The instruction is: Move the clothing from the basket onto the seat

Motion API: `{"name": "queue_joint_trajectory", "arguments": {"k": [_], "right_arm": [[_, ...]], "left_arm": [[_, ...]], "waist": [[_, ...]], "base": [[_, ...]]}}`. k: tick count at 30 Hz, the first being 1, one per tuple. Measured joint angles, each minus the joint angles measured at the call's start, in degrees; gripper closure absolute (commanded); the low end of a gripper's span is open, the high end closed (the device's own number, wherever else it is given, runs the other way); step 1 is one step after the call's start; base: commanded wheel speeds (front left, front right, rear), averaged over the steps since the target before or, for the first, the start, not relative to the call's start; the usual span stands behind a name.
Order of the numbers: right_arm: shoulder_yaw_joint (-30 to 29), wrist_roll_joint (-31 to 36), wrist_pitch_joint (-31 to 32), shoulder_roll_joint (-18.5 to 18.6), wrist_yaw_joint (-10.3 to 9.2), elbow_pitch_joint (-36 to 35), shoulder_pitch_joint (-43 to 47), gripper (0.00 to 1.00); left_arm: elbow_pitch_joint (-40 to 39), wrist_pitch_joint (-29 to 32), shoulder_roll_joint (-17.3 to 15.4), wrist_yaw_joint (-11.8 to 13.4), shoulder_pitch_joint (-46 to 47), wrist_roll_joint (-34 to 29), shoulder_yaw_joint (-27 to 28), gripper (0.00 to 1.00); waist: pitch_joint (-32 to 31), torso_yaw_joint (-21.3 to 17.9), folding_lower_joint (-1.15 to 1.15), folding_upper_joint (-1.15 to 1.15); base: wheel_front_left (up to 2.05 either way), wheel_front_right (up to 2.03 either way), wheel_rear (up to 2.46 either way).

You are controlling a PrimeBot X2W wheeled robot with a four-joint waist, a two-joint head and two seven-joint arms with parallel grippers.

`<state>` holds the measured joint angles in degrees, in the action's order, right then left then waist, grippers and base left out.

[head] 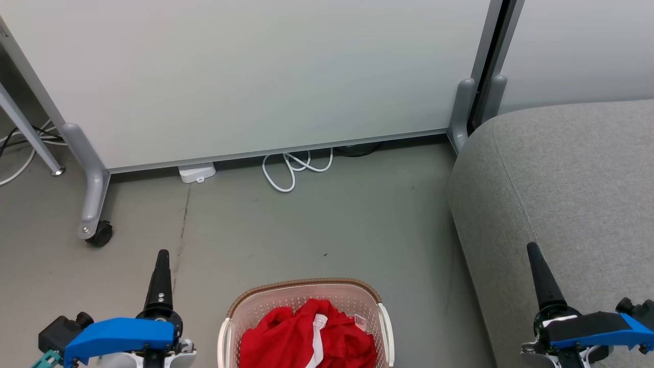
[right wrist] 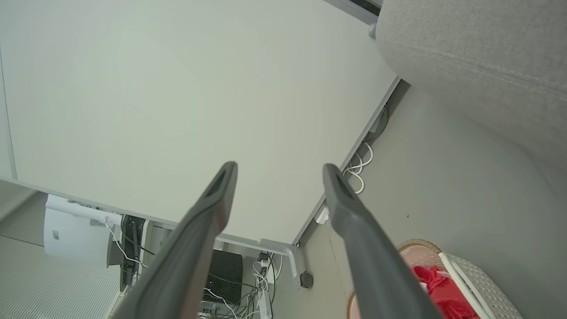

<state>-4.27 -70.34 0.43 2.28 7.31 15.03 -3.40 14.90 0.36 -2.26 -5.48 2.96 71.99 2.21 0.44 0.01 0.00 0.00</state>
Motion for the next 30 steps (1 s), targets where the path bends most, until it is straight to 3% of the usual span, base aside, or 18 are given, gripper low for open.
{"name": "queue_joint_trajectory", "arguments": {"k": [13,30], "right_arm": [[0.89,17.07,-2.82,0.03,0.00,-1.51,0.00,0.00],[0.51,32.87,-5.92,0.08,0.02,-1.51,0.00,0.00]], "left_arm": [[-0.75,-2.71,-1.23,1.48,0.02,-17.39,-3.28,0.00],[-1.08,-6.02,-2.97,3.00,0.68,-32.31,-7.88,0.00]], "waist": [[0.21,0.24,0.00,0.00],[0.41,1.01,0.00,0.00]], "base": [[0.00,0.00,0.00],[0.00,0.00,0.00]]}}
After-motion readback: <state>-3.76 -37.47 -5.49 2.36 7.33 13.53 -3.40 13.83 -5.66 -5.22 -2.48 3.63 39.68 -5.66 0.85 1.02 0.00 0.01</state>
